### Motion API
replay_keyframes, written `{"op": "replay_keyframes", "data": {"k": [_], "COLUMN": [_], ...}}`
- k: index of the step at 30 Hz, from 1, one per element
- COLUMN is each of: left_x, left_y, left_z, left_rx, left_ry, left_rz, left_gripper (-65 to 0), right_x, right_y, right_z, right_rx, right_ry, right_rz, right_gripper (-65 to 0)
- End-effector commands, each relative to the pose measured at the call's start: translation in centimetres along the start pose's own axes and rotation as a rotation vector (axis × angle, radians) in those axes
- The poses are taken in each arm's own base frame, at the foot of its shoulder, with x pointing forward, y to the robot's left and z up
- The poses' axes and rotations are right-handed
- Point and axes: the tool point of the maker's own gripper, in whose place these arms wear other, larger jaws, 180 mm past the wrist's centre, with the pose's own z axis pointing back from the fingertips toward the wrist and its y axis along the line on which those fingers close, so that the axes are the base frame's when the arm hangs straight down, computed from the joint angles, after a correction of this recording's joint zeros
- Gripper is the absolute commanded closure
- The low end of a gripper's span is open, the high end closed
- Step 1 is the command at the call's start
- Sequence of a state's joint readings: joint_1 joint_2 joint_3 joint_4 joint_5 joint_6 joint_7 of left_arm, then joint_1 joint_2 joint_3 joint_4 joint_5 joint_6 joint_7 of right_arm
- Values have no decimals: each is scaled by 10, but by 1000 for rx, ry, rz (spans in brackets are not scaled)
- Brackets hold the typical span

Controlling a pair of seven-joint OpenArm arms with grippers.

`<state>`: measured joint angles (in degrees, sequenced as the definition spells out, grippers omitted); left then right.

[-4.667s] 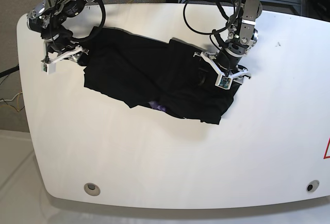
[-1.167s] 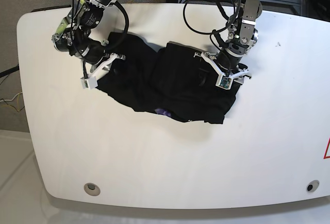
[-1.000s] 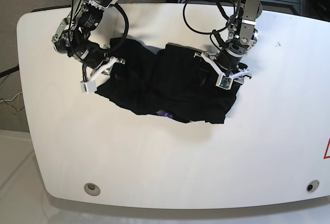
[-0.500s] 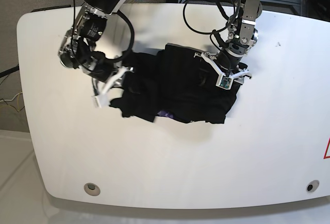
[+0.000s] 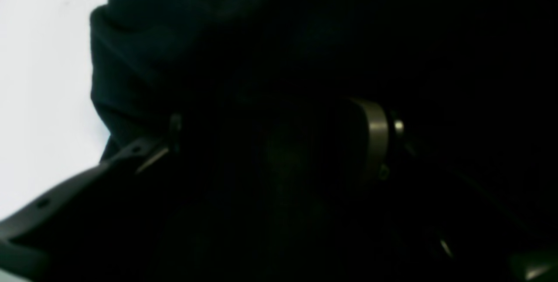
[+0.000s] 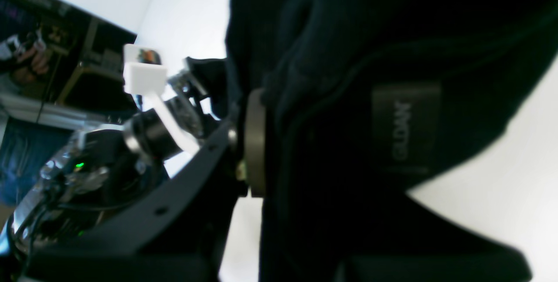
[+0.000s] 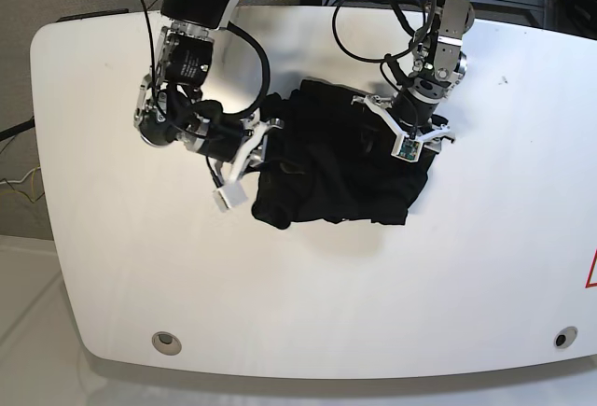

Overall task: Fold the T-shirt properly
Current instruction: 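Fold the shirt end with the right gripper over toward the left gripper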

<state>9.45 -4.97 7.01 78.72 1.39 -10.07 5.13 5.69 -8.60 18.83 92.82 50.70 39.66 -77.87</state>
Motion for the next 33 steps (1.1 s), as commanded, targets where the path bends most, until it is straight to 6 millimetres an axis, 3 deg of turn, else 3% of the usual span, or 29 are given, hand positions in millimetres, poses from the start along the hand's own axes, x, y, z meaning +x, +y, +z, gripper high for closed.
{"op": "replay_keyframes", "data": {"k": [1,8,12,17,23,28,33], "left_x": [-33,-38,-39,-39,-39,-39,-39], "left_y": [8,9,9,9,10,10,12], "left_z": [-1,-2,-2,-2,-2,-1,-1], "left_rx": [25,25,26,26,29,29,32], "left_ry": [154,169,170,172,172,173,172], "left_rz": [-41,-38,-37,-38,-37,-35,-37], "left_gripper": [-403,-403,-403,-403,-403,-403,-403], "right_x": [27,34,37,31,19,10,21], "right_y": [19,41,68,87,89,80,76], "right_z": [-5,-22,-39,-55,-75,-85,-87], "right_rx": [65,130,204,265,308,308,306], "right_ry": [-68,-68,-78,-70,-56,-27,-67], "right_rz": [51,102,146,150,86,34,23], "right_gripper": [-5,-5,-5,-5,-5,-5,-6]}}
